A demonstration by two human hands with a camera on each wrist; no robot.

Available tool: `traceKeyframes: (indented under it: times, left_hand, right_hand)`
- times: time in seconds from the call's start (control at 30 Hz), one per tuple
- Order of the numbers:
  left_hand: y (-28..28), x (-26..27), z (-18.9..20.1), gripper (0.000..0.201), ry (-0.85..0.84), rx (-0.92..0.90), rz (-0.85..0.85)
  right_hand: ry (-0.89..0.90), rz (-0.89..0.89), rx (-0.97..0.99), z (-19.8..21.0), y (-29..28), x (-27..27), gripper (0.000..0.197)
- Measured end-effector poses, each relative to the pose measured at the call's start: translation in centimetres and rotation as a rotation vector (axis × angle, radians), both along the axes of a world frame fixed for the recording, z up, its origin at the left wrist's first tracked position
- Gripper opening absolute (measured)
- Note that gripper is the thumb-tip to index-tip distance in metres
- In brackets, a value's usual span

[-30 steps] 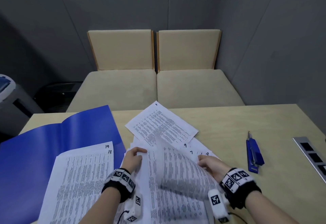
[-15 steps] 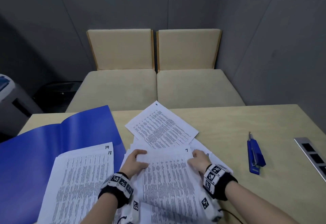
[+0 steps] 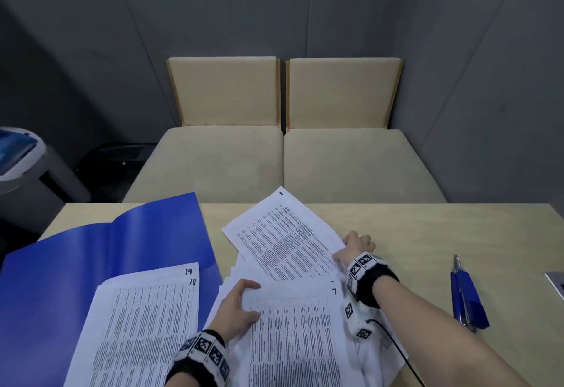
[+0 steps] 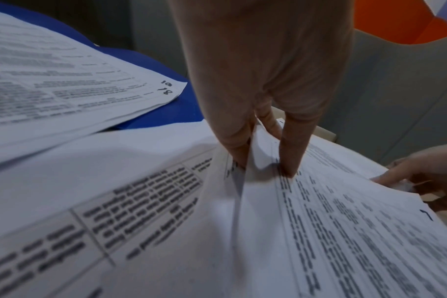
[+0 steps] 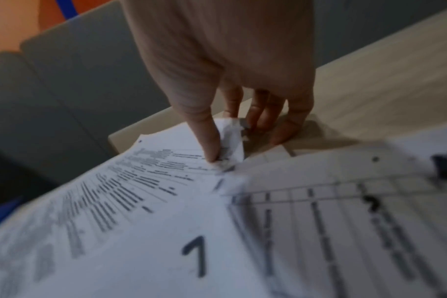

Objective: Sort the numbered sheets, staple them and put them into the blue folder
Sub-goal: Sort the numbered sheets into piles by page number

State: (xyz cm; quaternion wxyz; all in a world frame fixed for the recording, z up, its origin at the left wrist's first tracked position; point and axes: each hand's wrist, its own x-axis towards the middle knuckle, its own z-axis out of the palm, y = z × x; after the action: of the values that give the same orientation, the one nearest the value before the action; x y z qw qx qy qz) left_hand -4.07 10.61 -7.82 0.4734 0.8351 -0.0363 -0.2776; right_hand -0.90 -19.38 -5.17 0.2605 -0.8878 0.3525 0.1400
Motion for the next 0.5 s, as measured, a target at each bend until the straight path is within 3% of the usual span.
traceKeyframes:
  times: [0.2, 0.37, 0.43, 0.5]
  left_hand:
    - [0.0, 0.0, 0.1, 0.033, -0.034, 0.010, -0.032]
    - [-0.4, -0.5, 0.9, 0.018, -0.118, 0.019, -0.057]
    - [-0.4, -0.7, 1.0, 0.013, -0.117, 0.005, -0.043]
    - [-0.3, -0.8, 1.2, 0.009, -0.091, -0.032, -0.027]
  right_hand:
    - [-0.125, 0.001, 0.162, 0.9, -1.3, -0.6, 0.013]
    - [-0.122, 0.120, 0.035, 2.5, -2.8, -3.6, 0.044]
    - [-0.210, 0.032, 0.047, 3.3, -3.3, -5.1, 0.040]
    - [-0.372, -0.182, 0.089, 4.0, -3.7, -6.5, 0.034]
